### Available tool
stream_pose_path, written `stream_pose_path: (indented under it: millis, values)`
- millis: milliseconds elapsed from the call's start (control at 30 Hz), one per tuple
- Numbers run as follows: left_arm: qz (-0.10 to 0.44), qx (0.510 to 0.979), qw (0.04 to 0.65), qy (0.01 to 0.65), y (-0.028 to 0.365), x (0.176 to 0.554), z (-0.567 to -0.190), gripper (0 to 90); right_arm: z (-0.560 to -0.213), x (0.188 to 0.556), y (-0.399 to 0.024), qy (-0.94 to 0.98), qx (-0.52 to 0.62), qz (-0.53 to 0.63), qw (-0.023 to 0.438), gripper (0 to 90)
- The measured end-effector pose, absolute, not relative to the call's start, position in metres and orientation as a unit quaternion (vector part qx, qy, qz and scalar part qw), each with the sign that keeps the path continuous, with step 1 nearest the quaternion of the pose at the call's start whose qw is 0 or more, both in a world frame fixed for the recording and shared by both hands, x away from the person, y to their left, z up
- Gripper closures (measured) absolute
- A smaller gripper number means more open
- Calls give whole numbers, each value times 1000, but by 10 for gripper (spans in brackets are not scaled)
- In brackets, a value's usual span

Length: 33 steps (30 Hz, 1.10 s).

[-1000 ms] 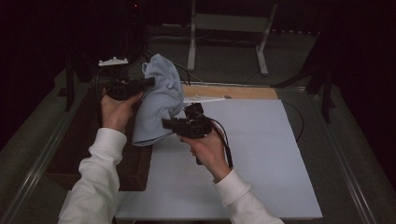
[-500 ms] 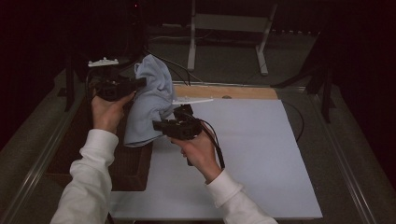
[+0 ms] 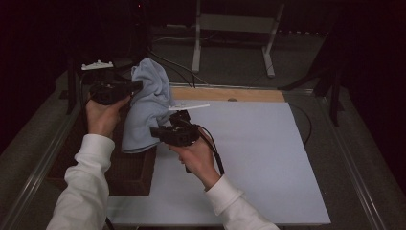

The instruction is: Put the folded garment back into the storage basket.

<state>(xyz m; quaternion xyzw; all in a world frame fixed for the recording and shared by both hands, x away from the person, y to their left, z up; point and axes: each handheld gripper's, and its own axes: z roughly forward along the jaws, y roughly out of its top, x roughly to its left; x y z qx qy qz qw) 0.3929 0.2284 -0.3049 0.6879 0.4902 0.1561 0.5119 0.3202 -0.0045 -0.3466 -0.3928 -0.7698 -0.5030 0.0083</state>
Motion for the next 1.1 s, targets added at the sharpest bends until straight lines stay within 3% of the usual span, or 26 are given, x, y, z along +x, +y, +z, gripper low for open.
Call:
stream_pose_path:
  millis: [1100]
  values:
    - [169, 679, 506, 503, 262, 385, -311, 819, -364, 316, 25, -780, -388, -491, 17, 808]
